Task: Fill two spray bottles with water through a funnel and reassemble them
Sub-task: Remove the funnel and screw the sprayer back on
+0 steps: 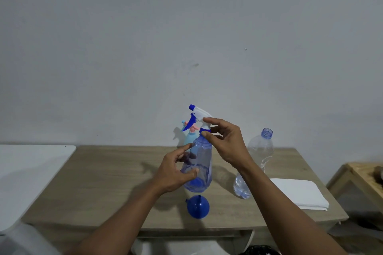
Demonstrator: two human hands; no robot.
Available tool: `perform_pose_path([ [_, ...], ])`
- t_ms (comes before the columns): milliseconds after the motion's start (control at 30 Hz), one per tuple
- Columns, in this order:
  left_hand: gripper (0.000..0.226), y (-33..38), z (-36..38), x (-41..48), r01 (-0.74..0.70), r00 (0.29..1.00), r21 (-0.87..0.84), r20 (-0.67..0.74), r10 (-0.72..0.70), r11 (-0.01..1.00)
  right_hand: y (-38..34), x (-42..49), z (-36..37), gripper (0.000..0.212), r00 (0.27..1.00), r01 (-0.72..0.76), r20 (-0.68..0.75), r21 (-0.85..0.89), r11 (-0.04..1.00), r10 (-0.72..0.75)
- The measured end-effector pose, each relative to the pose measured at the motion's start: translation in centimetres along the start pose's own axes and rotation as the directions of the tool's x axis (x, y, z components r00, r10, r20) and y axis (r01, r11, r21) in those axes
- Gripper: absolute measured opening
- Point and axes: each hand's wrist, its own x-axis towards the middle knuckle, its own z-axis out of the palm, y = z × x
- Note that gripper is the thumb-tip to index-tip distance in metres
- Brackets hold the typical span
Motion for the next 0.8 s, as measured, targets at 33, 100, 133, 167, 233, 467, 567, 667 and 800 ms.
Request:
perform_pose_path([
  [33, 0.078, 0.2, 0.1, 0.0, -0.004, 1.0, -0.001, -0.004, 0.004, 1.0, 0.0, 0.0, 0.2, 0.034, 1.0, 0.003, -0.024, -0.019, 1.0, -0.003],
  [100, 0.078, 0.3, 0.3, 0.1, -0.005, 1.0, -0.002, 0.001, 0.005, 1.0, 0.1, 0.0, 0.4, 0.033, 0.998, 0.008, -0.06, -0.042, 0.999, -0.011],
  [133, 0.079, 0.3, 0.4, 0.1, -0.005, 1.0, -0.004, 0.005, 0.005, 1.0, 0.2, 0.0, 0.4, 0.03, 0.997, 0.02, -0.069, -0.044, 0.999, -0.023],
  [167, 0.079, 0.3, 0.4, 0.1, -0.005, 1.0, -0.004, 0.005, 0.005, 1.0, 0.3, 0.0, 0.3, 0.026, 0.997, 0.031, -0.07, -0.024, 0.999, -0.033],
  [233, 0.081, 0.4, 0.3, 0.1, -0.009, 1.0, -0.004, -0.001, 0.009, 1.0, 0.1, -0.1, 0.1, 0.023, 0.998, 0.028, -0.06, 0.058, 0.998, -0.025],
  [467, 0.076, 0.6, 0.6, 0.3, -0.031, 0.999, 0.015, -0.016, 0.032, 0.999, 0.2, 0.0, 0.7, 0.036, 0.987, 0.043, -0.149, -0.061, 0.997, -0.052],
  [567, 0.079, 0.5, 0.4, 0.4, -0.043, 0.998, 0.015, -0.038, 0.044, 0.999, 0.4, 0.0, 0.4, 0.022, 0.994, 0.053, -0.103, 0.048, 0.997, -0.048],
  [667, 0.08, 0.6, 0.1, 0.7, -0.041, 0.999, 0.019, -0.032, 0.042, 0.999, 0.0, 0.1, 0.9, 0.028, 0.992, 0.066, -0.11, 0.028, 0.997, -0.063],
  [800, 0.079, 0.5, 0.3, 0.7, -0.038, 0.999, 0.018, -0.034, 0.038, 0.999, 0.0, 0.3, 1.5, 0.033, 0.984, 0.081, -0.153, -0.085, 0.993, -0.093],
])
